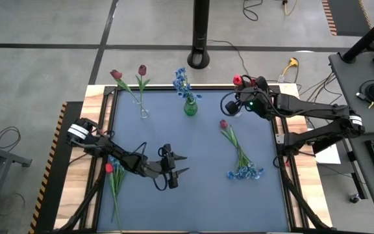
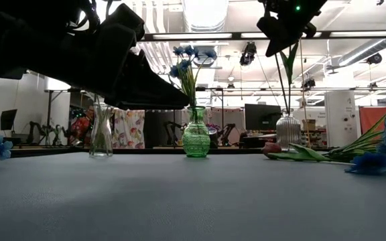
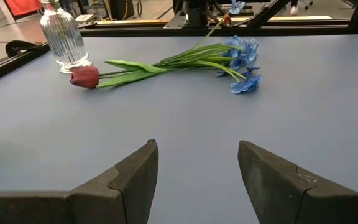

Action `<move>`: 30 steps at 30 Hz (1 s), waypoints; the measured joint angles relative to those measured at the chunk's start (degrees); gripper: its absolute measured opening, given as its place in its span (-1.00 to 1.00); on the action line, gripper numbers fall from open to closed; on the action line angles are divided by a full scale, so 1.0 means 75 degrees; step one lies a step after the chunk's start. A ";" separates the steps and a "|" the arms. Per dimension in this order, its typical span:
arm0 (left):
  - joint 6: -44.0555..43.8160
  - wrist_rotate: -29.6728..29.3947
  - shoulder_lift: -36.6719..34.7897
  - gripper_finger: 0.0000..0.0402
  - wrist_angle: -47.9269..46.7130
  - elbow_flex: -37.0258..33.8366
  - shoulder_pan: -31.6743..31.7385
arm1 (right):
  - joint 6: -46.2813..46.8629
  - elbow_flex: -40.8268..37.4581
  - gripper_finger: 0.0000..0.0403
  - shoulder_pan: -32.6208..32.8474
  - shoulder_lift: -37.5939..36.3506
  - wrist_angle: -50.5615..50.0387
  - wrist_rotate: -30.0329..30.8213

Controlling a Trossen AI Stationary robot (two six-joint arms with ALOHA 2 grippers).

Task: Sort flowers into vase by color
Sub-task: Put the right pink flower into the right transparent vase

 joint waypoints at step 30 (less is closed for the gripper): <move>-0.0001 -0.0003 0.0003 0.02 -0.0010 0.0000 0.0000 | 0.0175 0.0000 -0.93 0.0006 0.0000 -0.0021 -0.0061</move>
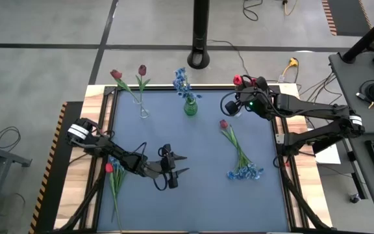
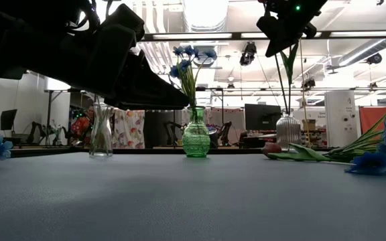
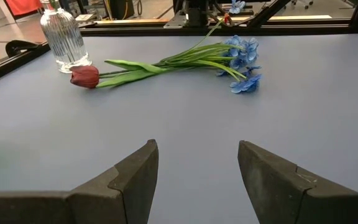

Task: Sort flowers into vase by color
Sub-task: Put the right pink flower into the right transparent vase, then put the right blue flower into the green vase

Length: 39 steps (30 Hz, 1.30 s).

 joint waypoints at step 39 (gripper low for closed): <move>-0.0002 0.0003 0.0000 0.02 -0.0013 -0.0003 0.0001 | 0.0932 0.0633 -0.06 0.0028 -0.0041 -0.1090 -0.0164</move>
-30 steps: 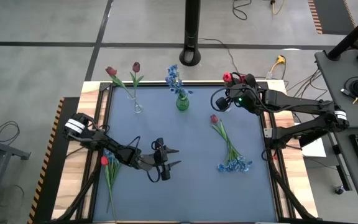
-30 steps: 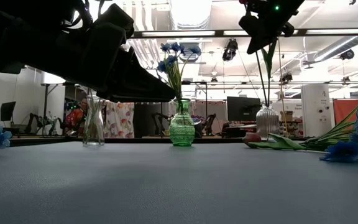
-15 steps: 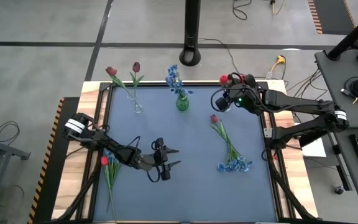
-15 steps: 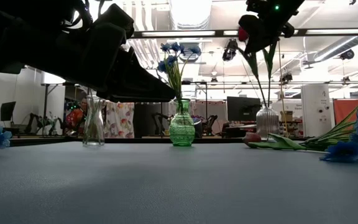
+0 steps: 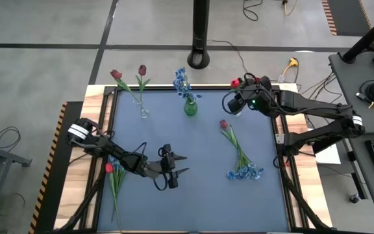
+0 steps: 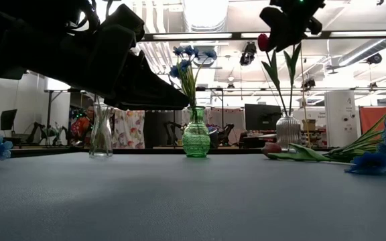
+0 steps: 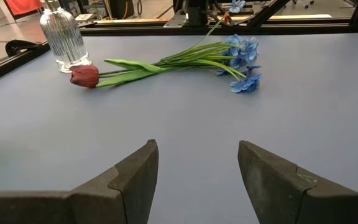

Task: Sort flowers into vase by color
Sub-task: Put the right blue flower into the green vase

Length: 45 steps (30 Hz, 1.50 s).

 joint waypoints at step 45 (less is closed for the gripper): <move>-0.3849 0.0667 -0.0600 0.02 -1.3192 0.4632 -0.1795 | 0.2082 0.2290 -0.01 0.3535 0.0548 -0.2230 -0.2794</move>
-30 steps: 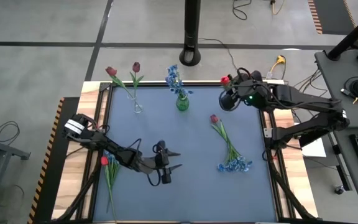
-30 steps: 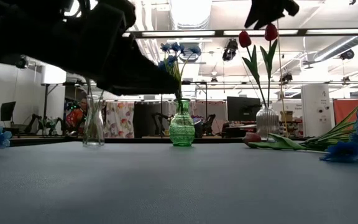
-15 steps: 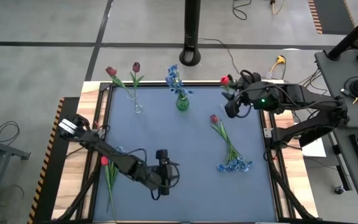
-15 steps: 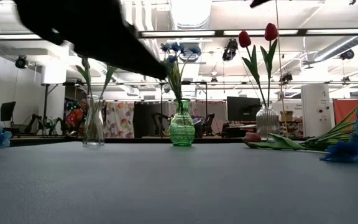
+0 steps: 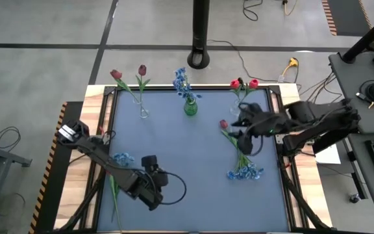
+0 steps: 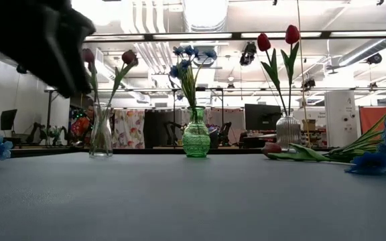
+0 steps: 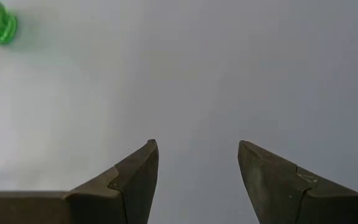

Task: Sort flowers into vase by color
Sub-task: Put the right blue flower into the green vase

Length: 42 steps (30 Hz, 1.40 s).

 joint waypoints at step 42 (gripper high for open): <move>-0.1283 -0.1922 -0.0102 0.02 0.2839 -0.1316 -0.1475 | 0.2998 -0.4194 -0.01 -0.0146 0.1635 -0.0320 -0.1072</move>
